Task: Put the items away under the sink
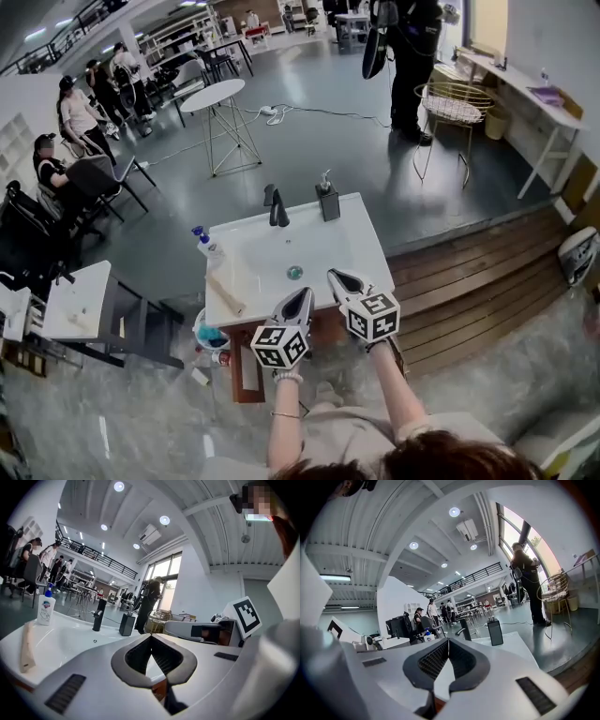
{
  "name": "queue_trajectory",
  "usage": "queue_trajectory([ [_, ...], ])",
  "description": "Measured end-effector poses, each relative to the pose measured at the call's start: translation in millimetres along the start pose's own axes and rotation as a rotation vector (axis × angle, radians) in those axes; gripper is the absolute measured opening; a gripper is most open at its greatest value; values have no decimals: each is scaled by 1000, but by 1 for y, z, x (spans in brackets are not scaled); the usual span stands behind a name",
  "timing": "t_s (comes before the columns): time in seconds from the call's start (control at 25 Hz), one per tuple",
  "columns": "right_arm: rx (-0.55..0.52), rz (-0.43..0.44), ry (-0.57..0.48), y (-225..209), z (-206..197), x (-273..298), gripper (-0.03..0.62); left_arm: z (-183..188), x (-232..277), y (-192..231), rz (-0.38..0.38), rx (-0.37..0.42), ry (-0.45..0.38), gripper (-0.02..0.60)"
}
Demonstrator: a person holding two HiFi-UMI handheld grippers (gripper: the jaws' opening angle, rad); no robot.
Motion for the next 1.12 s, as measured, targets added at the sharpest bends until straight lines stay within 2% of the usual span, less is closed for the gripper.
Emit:
queue_trajectory([
  [0.4, -9, -93, -9, -16, -1, 30, 18, 3, 34, 28, -93, -21, 30, 0],
  [0.6, -8, -148, -40, -23, 2, 42, 18, 8, 47, 40, -150, -6, 43, 0],
  [0.8, -18, -177, -49, -29, -1, 53, 17, 14, 58, 53, -169, 1, 35, 0],
  [1.12, 9, -190, -42, -57, 0, 82, 18, 18, 87, 68, -158, -6, 32, 0],
])
Point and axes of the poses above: the fingertips, and each gripper's own axes: x forward along the fingers, y to its left, z out of its top, the point moved 2 cm from there along -x, backward along the fingers, and after that the axes turned 11 degrees about -y, right-handed, at the moved point
